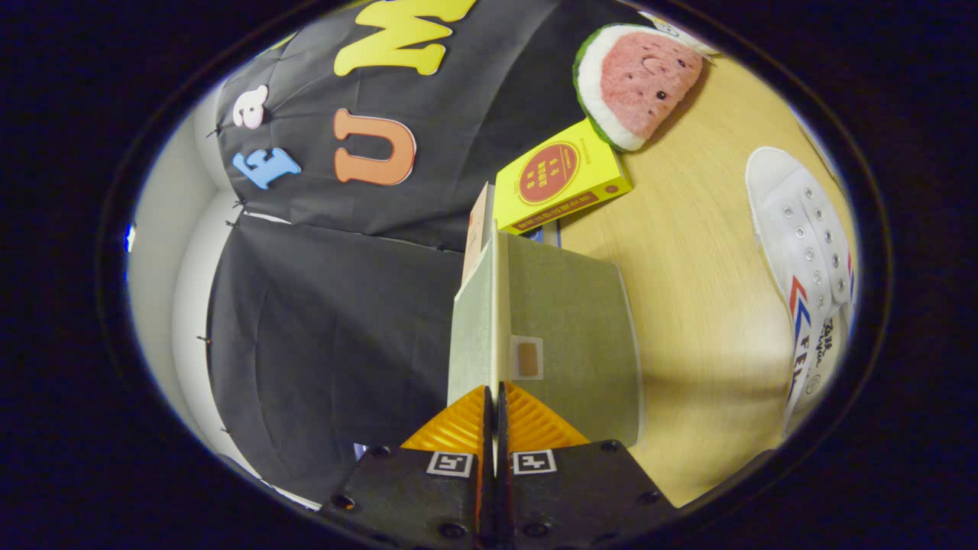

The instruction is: Open the storage box then place both shoes into the box .Put the left shoe in first, then the right shoe, with the right side of both shoes facing outward in a uniform manner.

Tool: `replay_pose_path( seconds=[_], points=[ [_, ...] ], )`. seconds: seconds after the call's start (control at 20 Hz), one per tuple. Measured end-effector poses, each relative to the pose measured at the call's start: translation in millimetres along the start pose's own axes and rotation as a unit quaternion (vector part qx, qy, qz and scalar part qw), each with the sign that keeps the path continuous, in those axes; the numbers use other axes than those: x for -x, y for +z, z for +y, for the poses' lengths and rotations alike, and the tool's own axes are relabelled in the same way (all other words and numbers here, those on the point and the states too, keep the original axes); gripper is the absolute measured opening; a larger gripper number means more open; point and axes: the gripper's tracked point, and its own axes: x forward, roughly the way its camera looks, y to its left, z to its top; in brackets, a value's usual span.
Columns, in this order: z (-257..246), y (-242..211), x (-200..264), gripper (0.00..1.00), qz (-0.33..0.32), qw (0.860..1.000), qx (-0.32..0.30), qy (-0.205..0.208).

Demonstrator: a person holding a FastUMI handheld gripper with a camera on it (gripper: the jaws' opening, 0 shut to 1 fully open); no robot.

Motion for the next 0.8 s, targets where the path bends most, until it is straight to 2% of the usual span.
replay_pose_path(
  seconds=[0.1, 0.25, 0.4, 0.6, 0.8],
  points=[
    [15.0, 1.9, 3.7, 0.05, 0.001, 1.0, 0.026, -0.006],
    [62.4, 8.6, 13.3, 0.05, -0.007, 0.998, 0.051, 0.022],
    [118.0, 7.5, 5.4, 0.05, -0.002, 0.994, 0.102, 0.042],
    [185.5, -8.6, -32.5, 0.05, 0.014, 0.985, 0.165, 0.042],
    [223.5, -38.2, -84.8, 0.05, 0.032, 0.974, 0.222, 0.022]
  ],
)
